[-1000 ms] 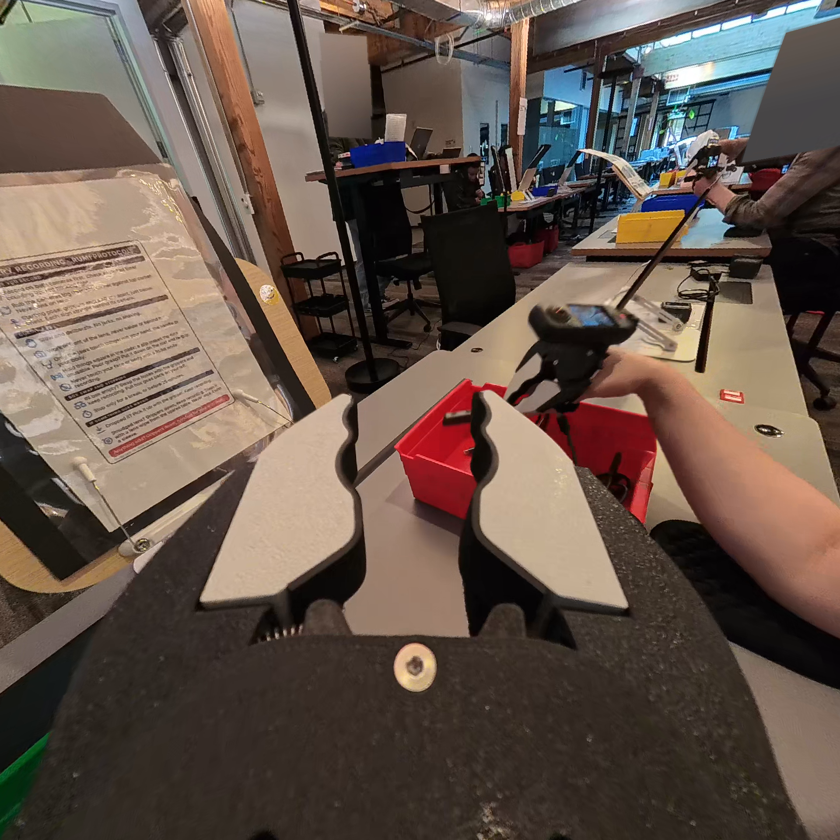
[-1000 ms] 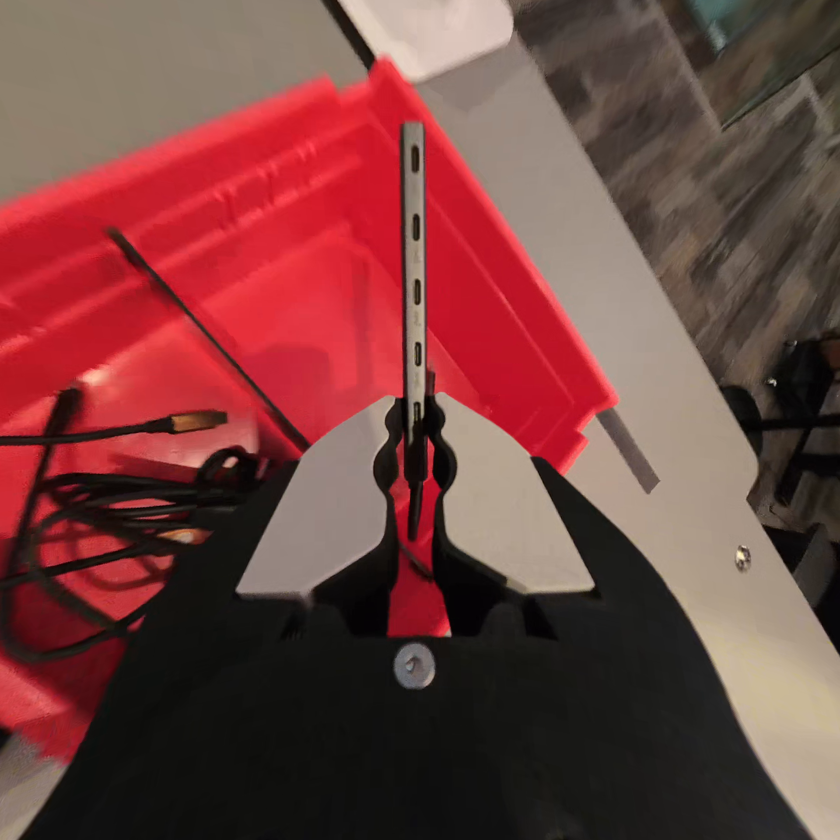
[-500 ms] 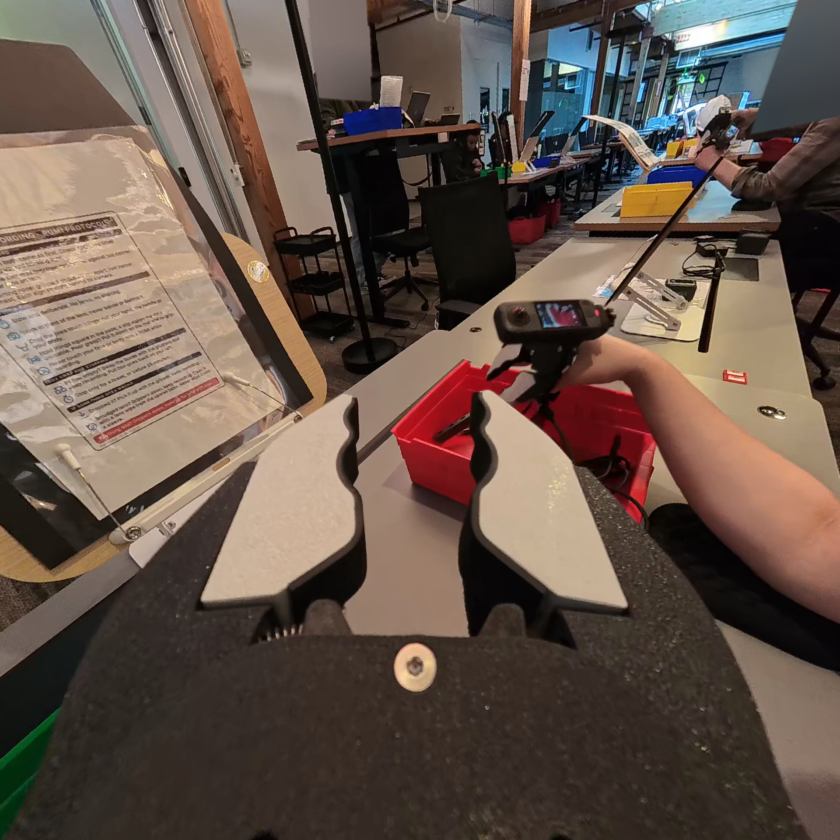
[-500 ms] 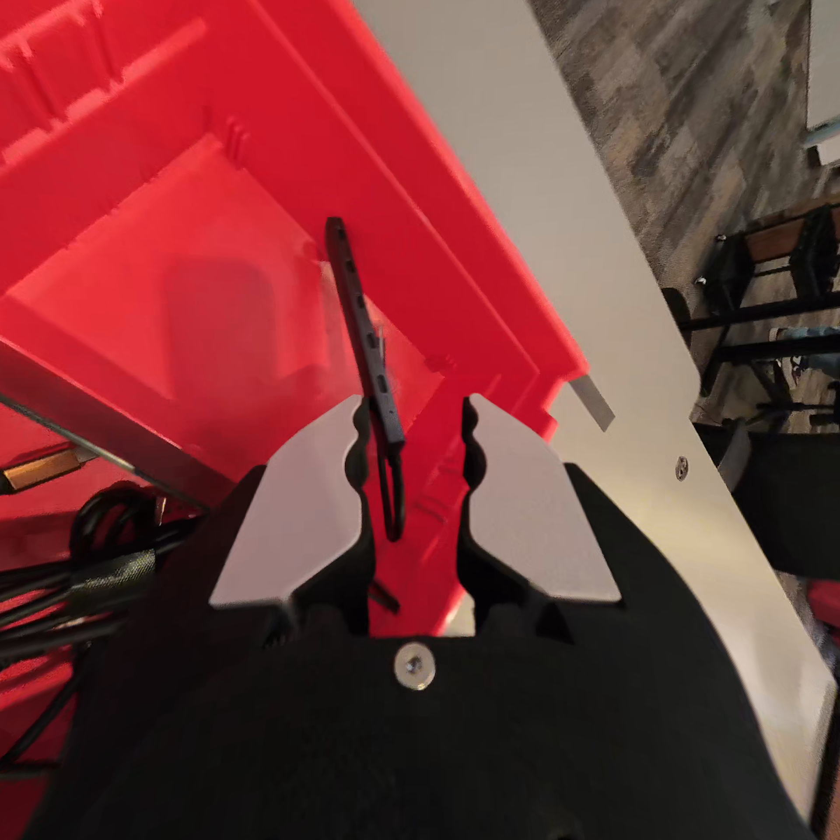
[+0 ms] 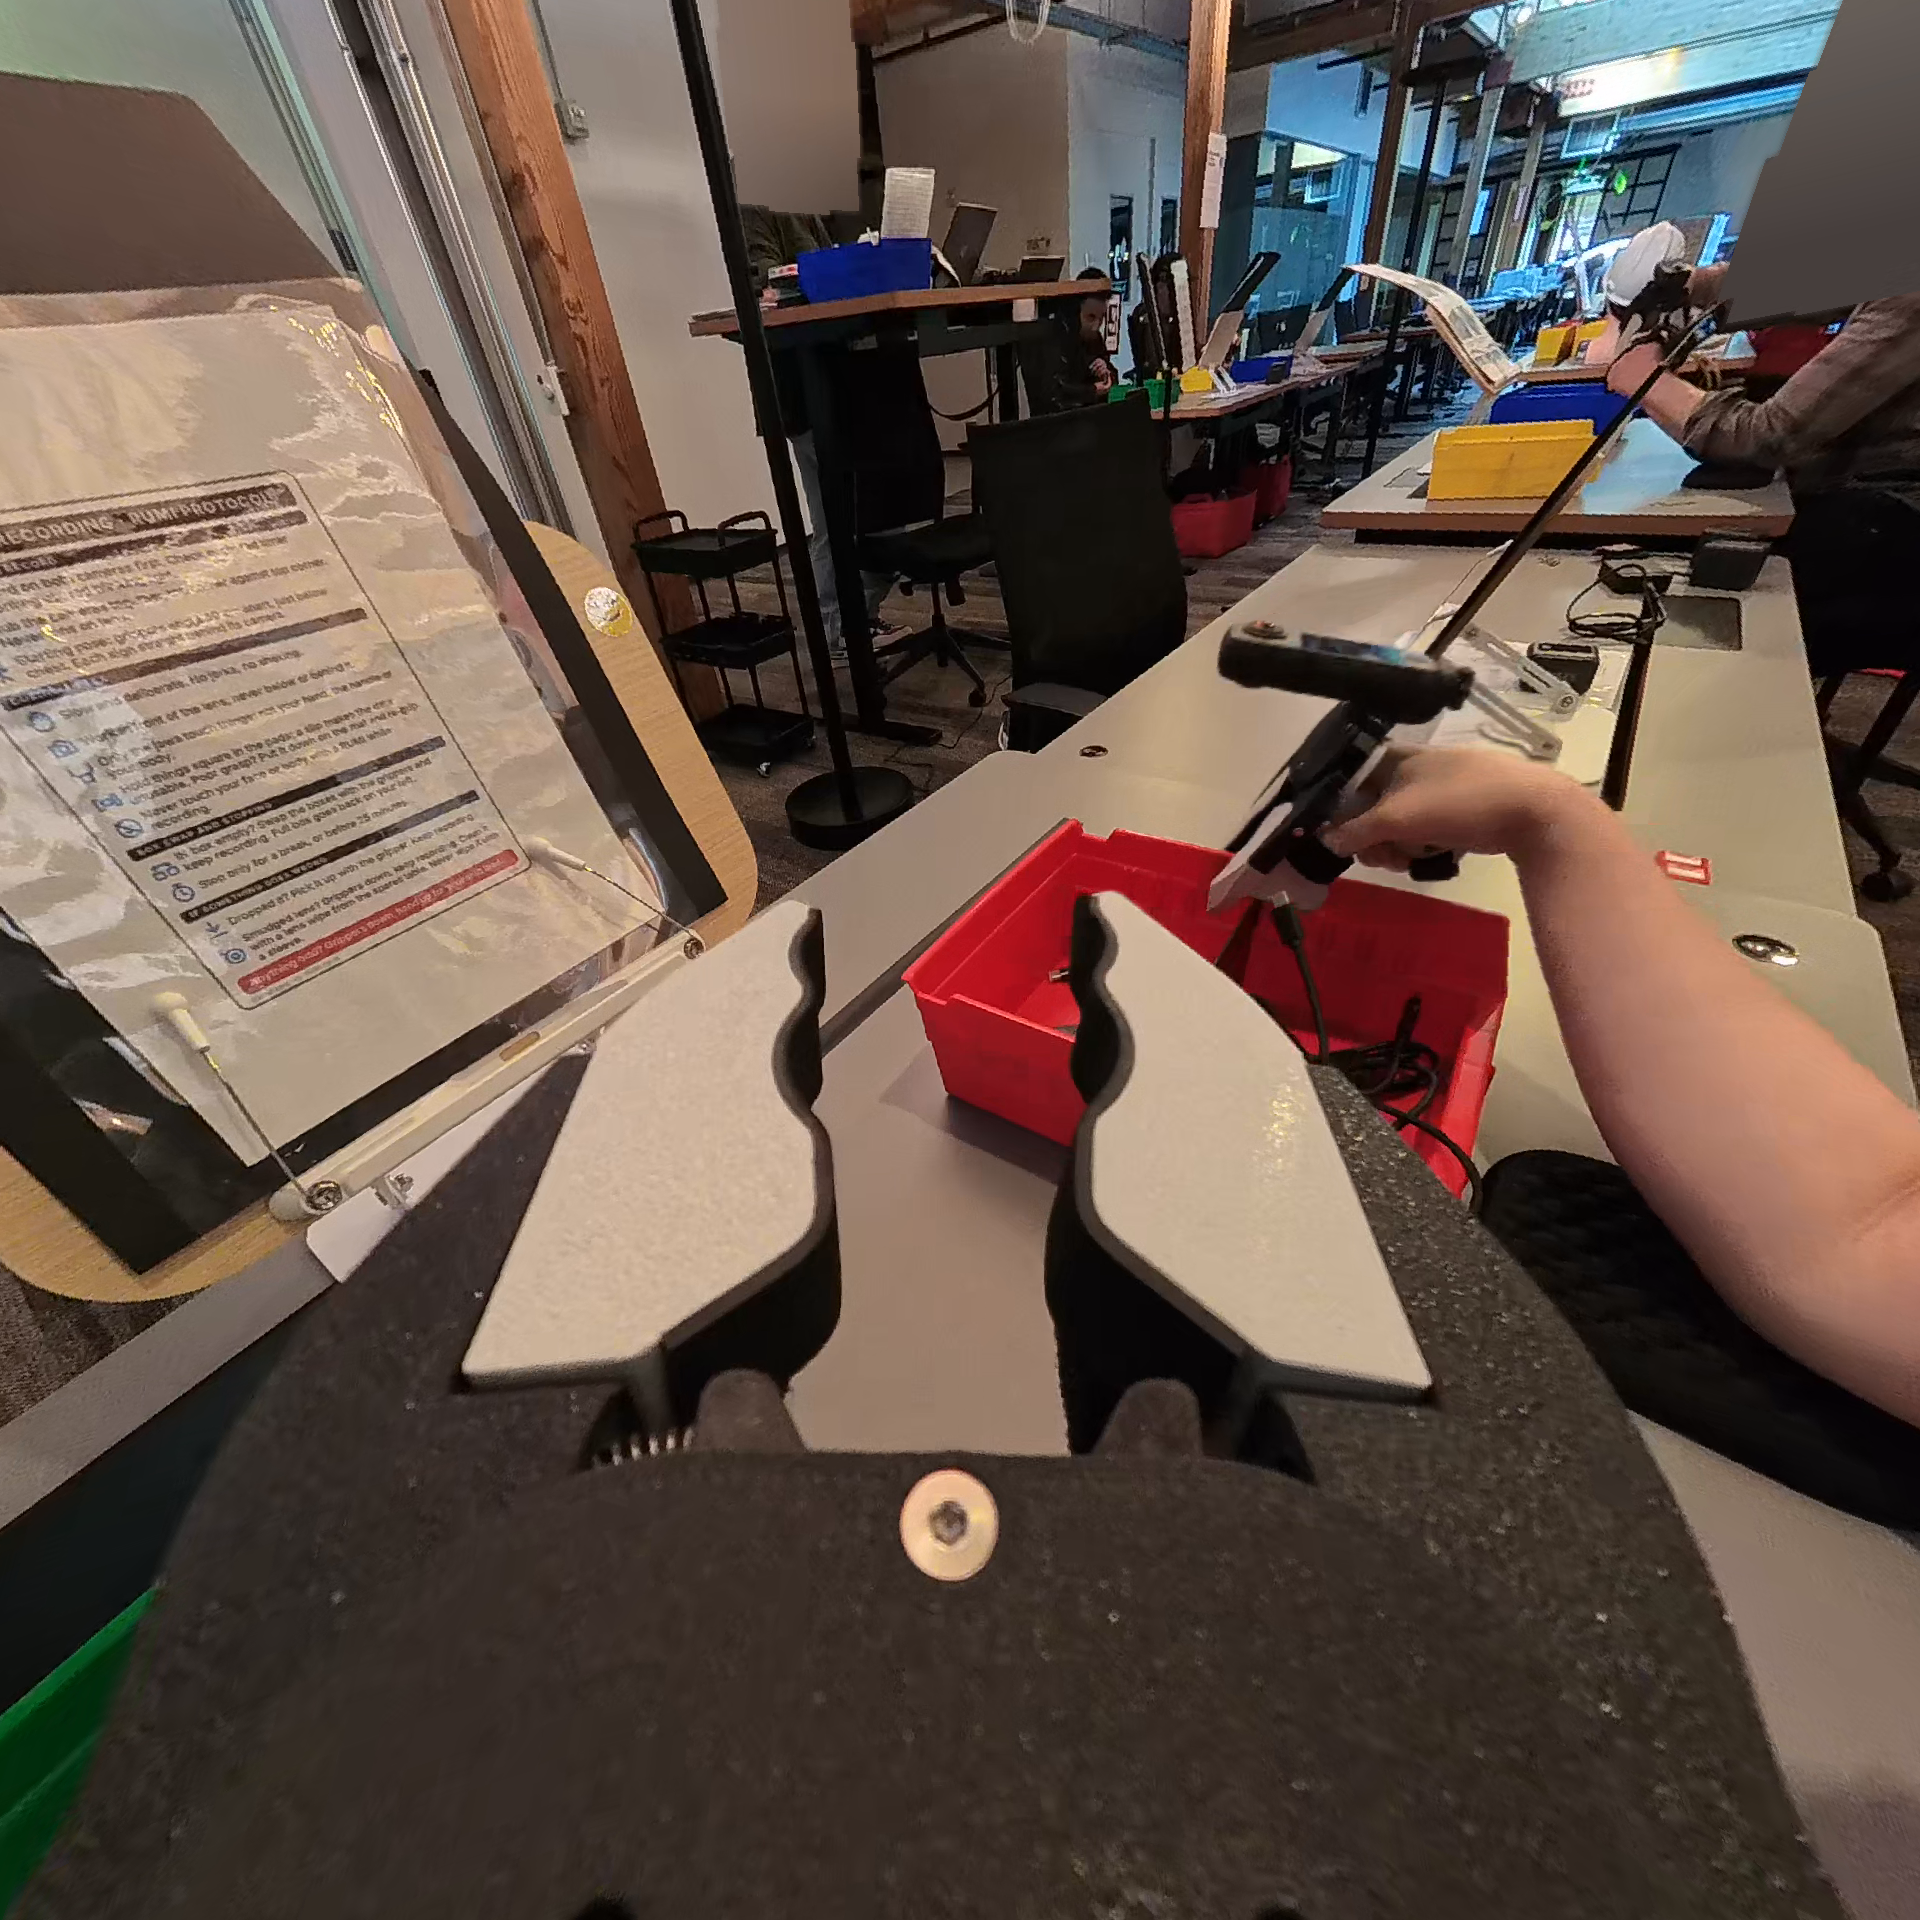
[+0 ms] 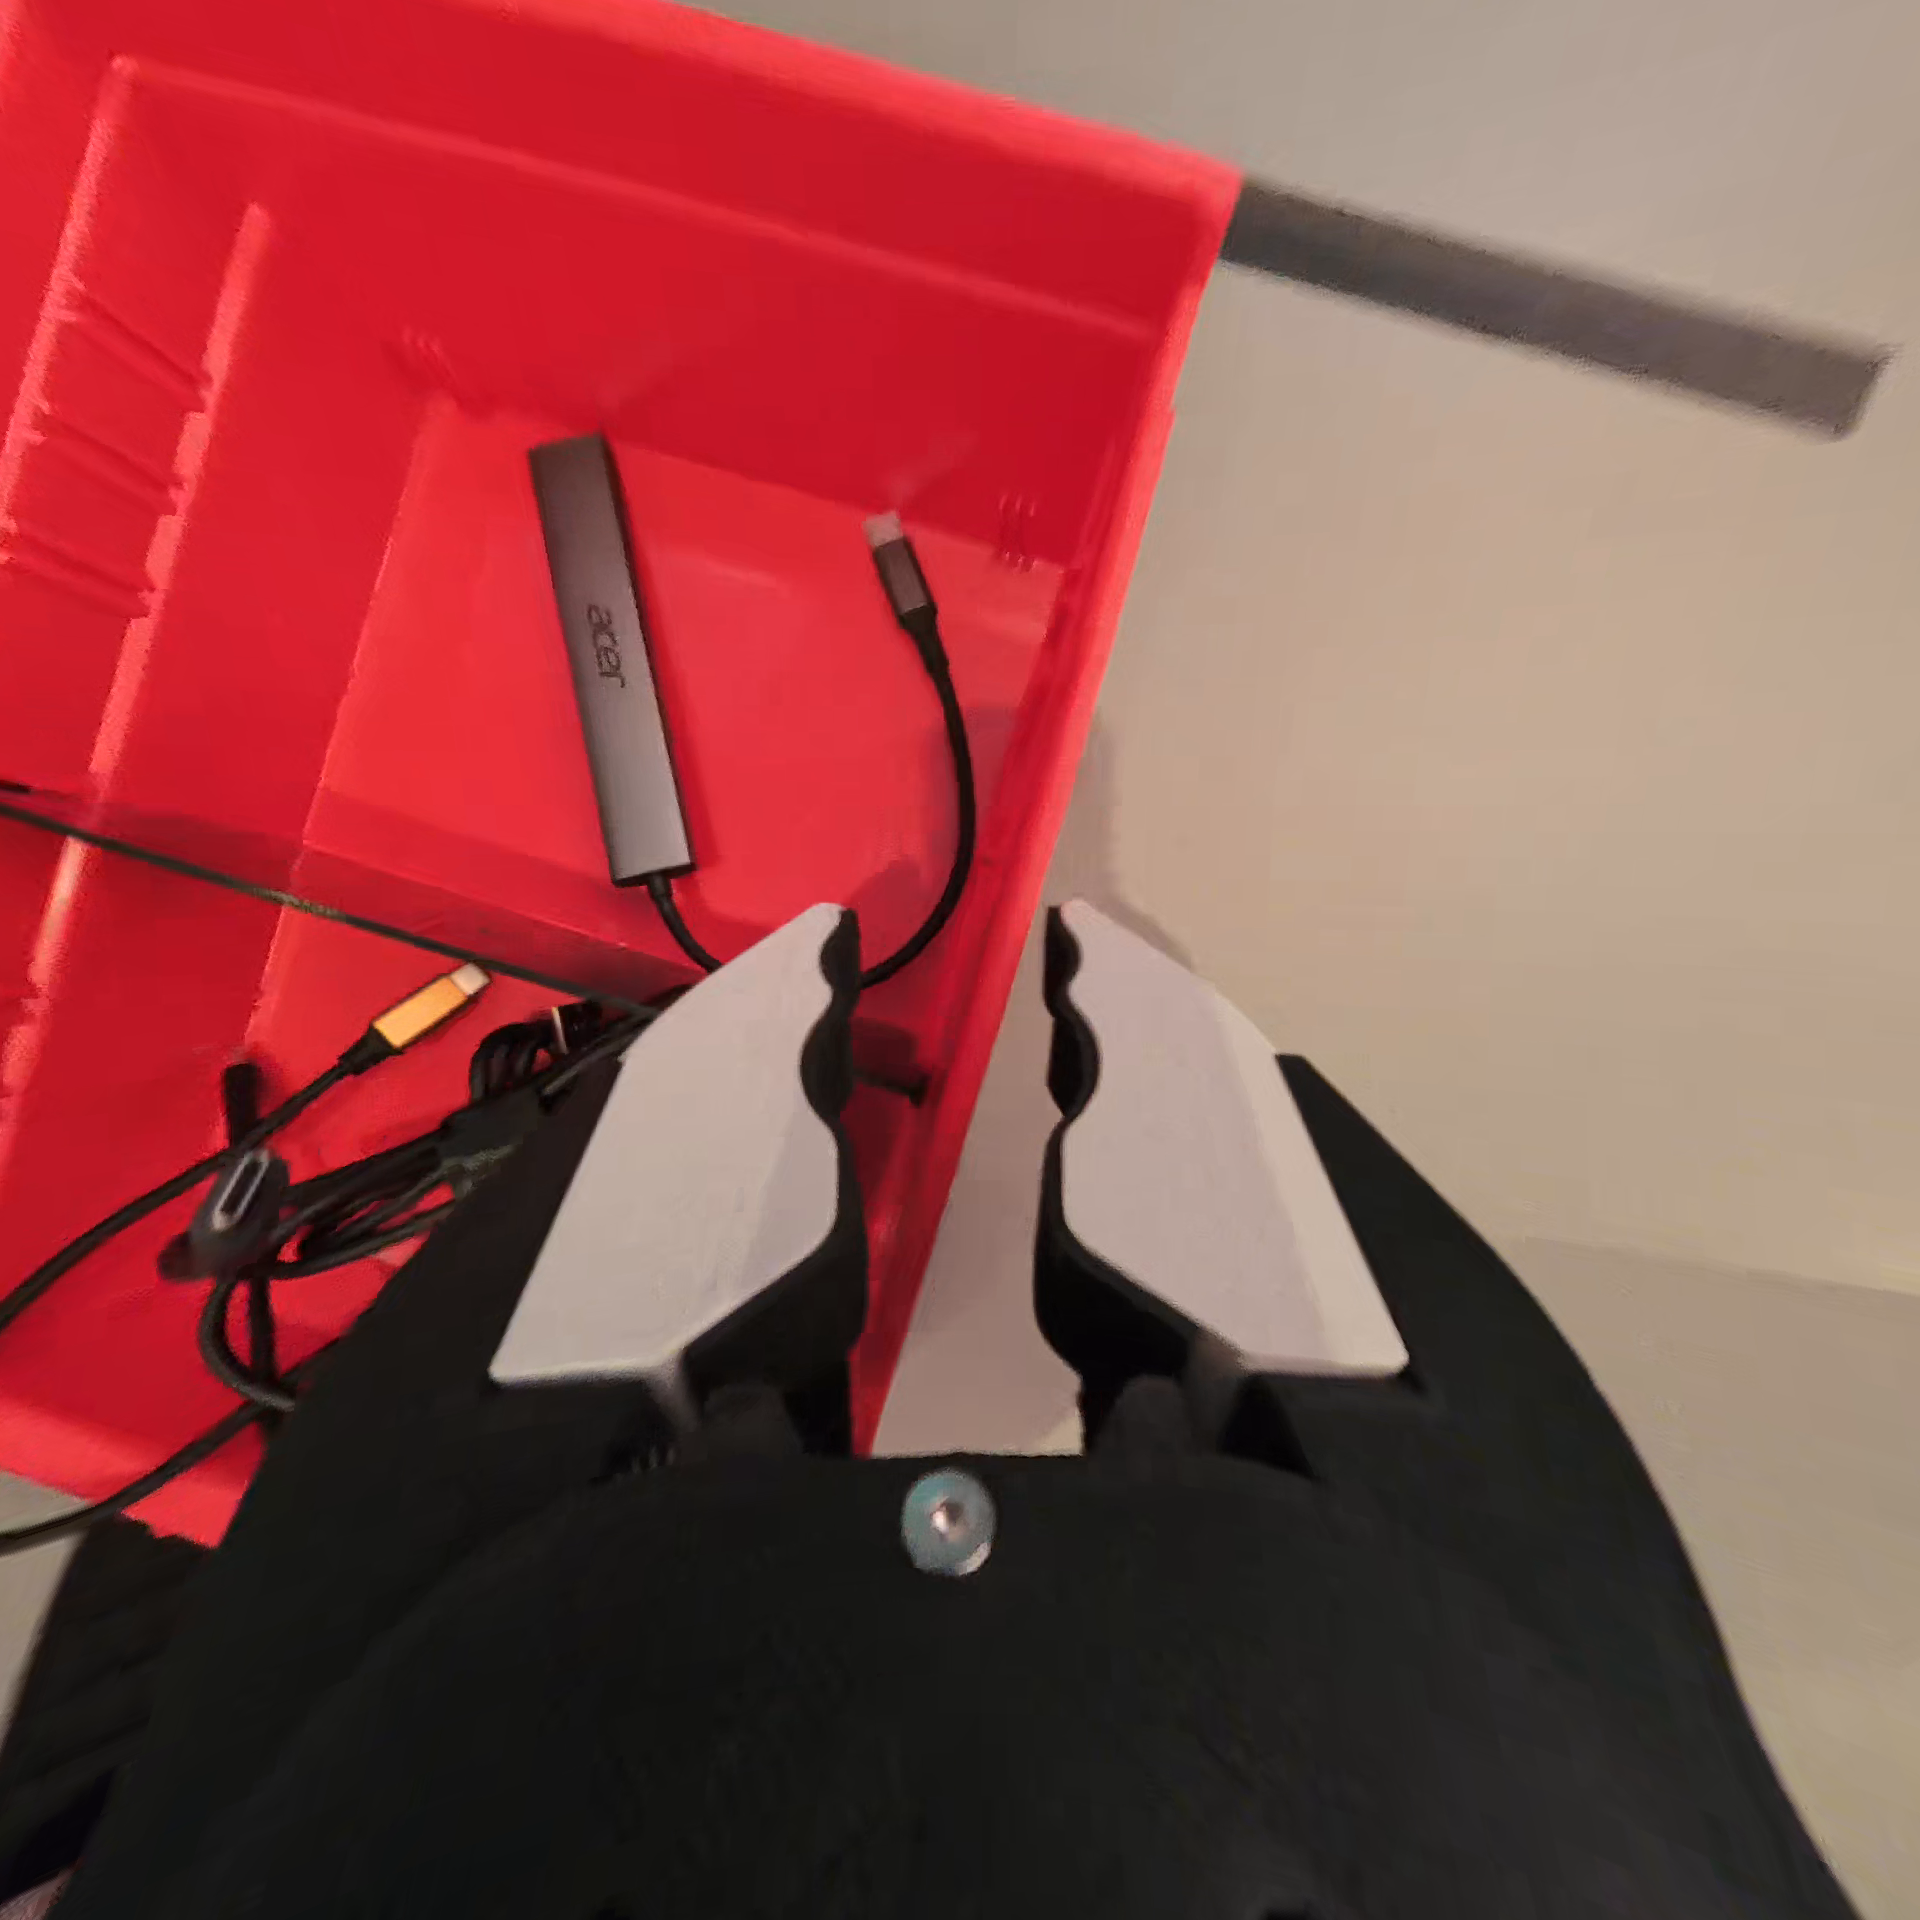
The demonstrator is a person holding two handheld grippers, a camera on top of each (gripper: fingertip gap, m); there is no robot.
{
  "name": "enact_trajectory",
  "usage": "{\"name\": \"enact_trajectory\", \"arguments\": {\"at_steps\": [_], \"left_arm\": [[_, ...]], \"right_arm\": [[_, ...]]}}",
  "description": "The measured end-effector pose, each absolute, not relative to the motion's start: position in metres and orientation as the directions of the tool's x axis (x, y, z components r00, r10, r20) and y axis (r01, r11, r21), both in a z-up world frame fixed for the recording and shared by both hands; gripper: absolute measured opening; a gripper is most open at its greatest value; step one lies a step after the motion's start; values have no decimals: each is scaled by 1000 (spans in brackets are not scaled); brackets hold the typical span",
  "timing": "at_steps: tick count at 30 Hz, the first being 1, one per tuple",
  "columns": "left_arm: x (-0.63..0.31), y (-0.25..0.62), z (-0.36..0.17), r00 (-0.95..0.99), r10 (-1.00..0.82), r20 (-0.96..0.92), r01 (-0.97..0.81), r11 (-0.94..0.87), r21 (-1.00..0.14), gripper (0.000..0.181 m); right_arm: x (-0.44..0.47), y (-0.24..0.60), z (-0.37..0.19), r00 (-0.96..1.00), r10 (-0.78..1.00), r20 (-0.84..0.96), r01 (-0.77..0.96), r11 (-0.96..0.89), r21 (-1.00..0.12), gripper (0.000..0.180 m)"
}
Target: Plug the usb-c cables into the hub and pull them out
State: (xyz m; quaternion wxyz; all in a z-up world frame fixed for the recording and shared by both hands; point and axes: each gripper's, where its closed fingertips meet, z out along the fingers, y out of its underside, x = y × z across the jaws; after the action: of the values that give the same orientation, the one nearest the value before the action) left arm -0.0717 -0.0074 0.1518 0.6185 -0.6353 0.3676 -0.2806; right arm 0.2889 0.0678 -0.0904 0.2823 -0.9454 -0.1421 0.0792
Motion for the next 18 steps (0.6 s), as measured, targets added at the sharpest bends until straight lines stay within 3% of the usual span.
{"name": "enact_trajectory", "arguments": {"at_steps": [1,2,3,14,18], "left_arm": [[-71,-7,151,573,-814,-99,-123,34,-992,45],[-71,-7,151,573,-813,-101,-126,34,-991,45],[-71,-7,150,574,-813,-103,-130,34,-991,44],[-78,-2,149,593,-797,-117,-149,35,-988,43],[-116,15,143,689,-704,-170,-234,6,-972,44]], "right_arm": [[287,69,-96,949,292,-117,187,-823,-536,22],[291,71,-100,961,242,-136,140,-845,-516,9],[293,72,-101,962,216,-169,103,-856,-506,7],[340,65,-101,986,26,-164,-62,-857,-512,5],[348,66,-101,988,27,-153,-58,-849,-525,5]]}}
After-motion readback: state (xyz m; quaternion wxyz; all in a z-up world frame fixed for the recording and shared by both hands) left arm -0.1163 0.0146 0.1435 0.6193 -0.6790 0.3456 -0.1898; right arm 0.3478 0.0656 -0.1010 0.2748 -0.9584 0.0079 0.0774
